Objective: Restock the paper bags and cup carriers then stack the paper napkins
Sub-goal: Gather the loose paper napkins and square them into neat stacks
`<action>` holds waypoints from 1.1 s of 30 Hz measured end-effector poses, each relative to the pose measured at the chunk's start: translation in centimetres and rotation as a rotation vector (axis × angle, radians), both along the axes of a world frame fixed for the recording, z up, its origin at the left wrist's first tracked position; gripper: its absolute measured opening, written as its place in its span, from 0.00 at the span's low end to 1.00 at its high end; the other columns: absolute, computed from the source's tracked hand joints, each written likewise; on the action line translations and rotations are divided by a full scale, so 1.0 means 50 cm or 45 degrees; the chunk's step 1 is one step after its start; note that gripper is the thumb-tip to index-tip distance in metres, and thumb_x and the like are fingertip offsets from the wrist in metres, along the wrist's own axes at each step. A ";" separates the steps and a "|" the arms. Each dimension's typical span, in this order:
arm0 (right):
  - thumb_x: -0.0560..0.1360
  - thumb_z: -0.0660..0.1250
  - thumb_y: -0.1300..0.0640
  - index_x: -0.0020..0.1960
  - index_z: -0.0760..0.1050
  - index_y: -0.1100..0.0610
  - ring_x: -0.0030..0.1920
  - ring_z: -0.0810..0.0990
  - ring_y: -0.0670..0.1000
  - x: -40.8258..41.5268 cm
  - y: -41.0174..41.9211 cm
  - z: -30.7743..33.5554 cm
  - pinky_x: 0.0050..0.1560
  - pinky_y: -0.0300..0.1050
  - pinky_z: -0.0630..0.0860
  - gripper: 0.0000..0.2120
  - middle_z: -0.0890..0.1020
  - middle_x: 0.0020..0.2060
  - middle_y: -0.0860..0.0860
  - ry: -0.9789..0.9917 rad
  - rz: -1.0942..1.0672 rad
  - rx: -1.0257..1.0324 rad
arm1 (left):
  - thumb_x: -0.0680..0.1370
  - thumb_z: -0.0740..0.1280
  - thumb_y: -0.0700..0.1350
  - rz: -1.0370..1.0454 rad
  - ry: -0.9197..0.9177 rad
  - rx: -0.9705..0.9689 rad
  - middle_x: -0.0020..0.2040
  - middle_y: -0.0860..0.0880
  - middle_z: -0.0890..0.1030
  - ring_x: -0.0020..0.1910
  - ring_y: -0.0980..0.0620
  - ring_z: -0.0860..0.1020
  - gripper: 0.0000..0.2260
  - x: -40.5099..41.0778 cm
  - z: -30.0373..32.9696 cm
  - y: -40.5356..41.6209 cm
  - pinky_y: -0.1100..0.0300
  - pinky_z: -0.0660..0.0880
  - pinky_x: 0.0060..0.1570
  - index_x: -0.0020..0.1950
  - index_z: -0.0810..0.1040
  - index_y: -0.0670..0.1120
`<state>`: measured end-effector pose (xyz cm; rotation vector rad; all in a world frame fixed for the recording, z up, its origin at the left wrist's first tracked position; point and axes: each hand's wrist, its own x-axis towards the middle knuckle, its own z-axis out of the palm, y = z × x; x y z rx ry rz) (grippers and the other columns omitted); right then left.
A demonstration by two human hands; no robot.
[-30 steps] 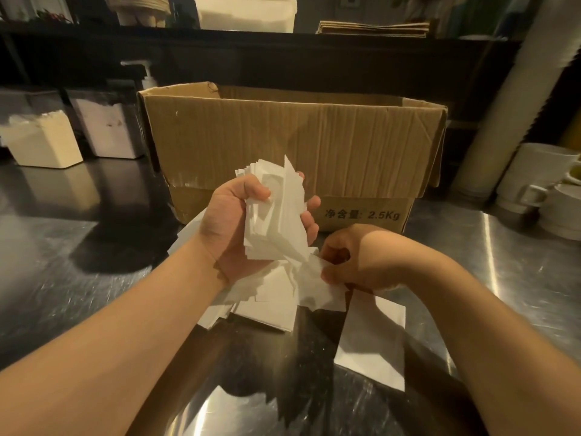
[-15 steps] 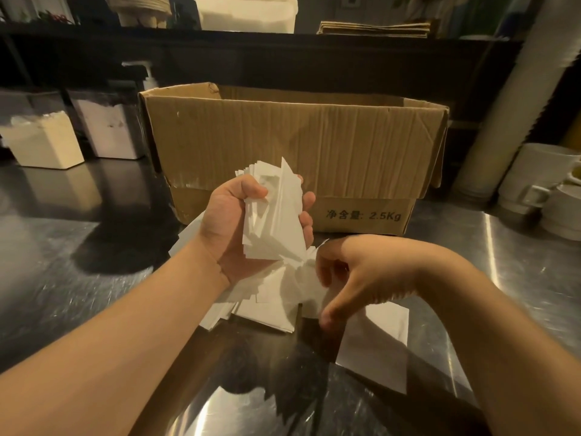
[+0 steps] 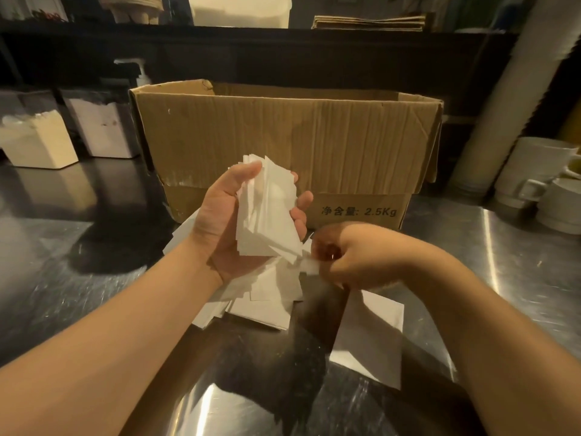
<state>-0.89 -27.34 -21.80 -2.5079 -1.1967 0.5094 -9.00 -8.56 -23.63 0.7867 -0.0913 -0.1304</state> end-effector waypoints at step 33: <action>0.78 0.68 0.52 0.62 0.72 0.52 0.54 0.81 0.57 0.035 -0.034 0.030 0.44 0.47 0.83 0.14 0.78 0.55 0.54 0.972 -0.673 1.382 | 0.69 0.65 0.47 0.083 0.034 0.037 0.50 0.43 0.79 0.42 0.48 0.77 0.25 0.002 0.001 -0.010 0.53 0.80 0.45 0.66 0.74 0.45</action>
